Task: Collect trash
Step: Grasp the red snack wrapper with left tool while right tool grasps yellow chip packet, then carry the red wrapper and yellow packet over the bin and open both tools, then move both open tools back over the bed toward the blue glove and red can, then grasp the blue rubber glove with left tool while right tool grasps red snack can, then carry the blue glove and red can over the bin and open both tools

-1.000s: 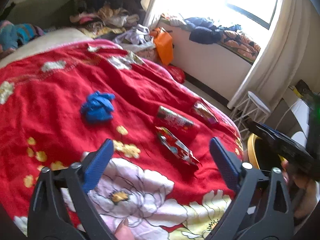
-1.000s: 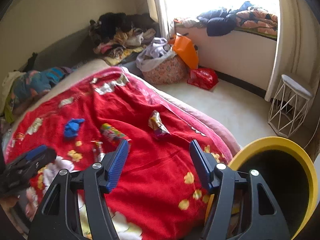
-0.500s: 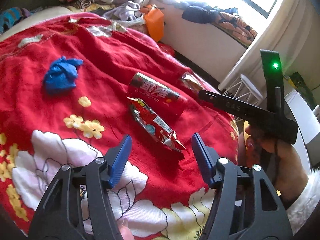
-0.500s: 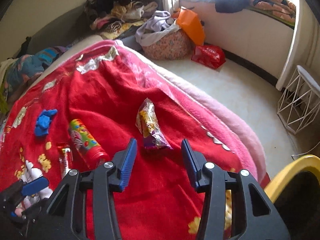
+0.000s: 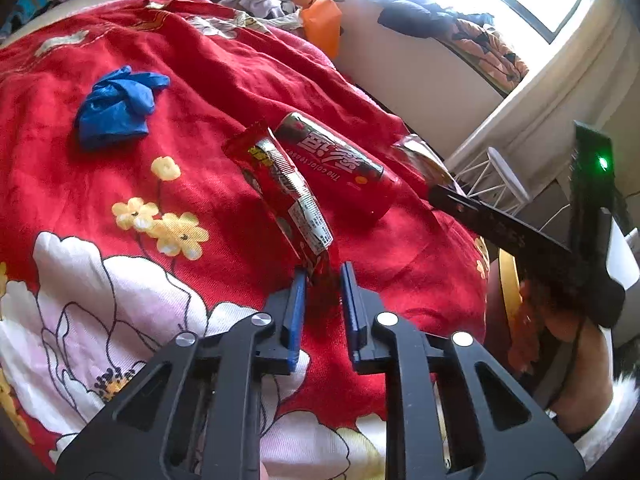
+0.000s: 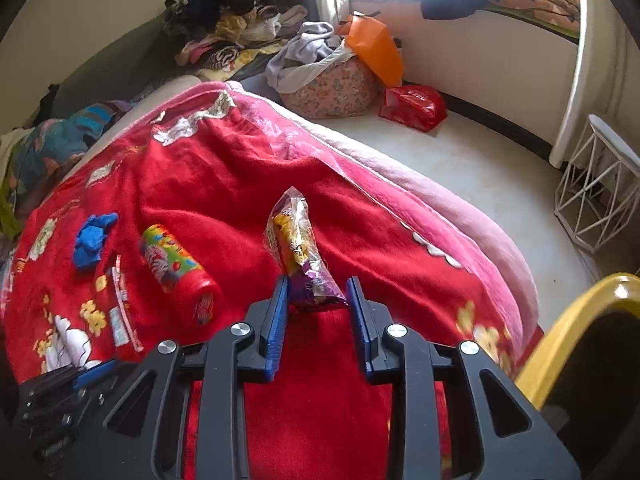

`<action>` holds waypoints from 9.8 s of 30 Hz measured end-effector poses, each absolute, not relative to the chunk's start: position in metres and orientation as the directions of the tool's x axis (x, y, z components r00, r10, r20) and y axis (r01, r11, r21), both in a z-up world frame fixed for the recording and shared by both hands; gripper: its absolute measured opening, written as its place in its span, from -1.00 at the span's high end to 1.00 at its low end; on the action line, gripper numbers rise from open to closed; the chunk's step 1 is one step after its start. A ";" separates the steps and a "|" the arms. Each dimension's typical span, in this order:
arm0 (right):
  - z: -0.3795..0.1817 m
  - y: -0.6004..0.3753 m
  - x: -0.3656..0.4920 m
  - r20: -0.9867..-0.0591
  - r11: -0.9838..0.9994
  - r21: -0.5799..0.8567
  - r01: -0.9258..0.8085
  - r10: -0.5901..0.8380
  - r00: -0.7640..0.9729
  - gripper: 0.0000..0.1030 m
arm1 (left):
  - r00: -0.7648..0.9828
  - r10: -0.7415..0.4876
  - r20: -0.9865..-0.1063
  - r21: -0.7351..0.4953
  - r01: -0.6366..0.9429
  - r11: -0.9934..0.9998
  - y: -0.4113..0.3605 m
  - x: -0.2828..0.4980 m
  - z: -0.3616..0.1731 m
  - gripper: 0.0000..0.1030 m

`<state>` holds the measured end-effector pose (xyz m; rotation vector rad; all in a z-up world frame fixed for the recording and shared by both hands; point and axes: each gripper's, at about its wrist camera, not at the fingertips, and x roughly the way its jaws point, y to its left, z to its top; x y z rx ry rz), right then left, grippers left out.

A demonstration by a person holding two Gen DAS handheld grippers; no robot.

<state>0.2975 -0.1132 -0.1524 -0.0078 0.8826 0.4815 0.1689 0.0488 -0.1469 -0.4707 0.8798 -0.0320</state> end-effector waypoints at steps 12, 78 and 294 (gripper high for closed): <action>-0.135 -0.138 0.242 -0.697 0.885 0.257 -0.388 0.447 0.560 0.57 | 0.679 -0.210 -0.703 -0.386 -0.116 0.915 0.046 0.157 -0.126 0.93; -0.103 -0.369 0.171 -0.629 0.924 0.372 0.089 0.181 0.756 0.61 | 0.648 -0.461 -0.606 -0.237 0.406 0.883 -0.153 0.138 -0.066 0.93; -0.072 -0.367 0.141 -0.511 0.937 0.349 0.024 0.169 0.842 0.36 | 0.634 -0.472 -0.612 -0.179 0.471 0.864 -0.163 0.140 -0.060 0.84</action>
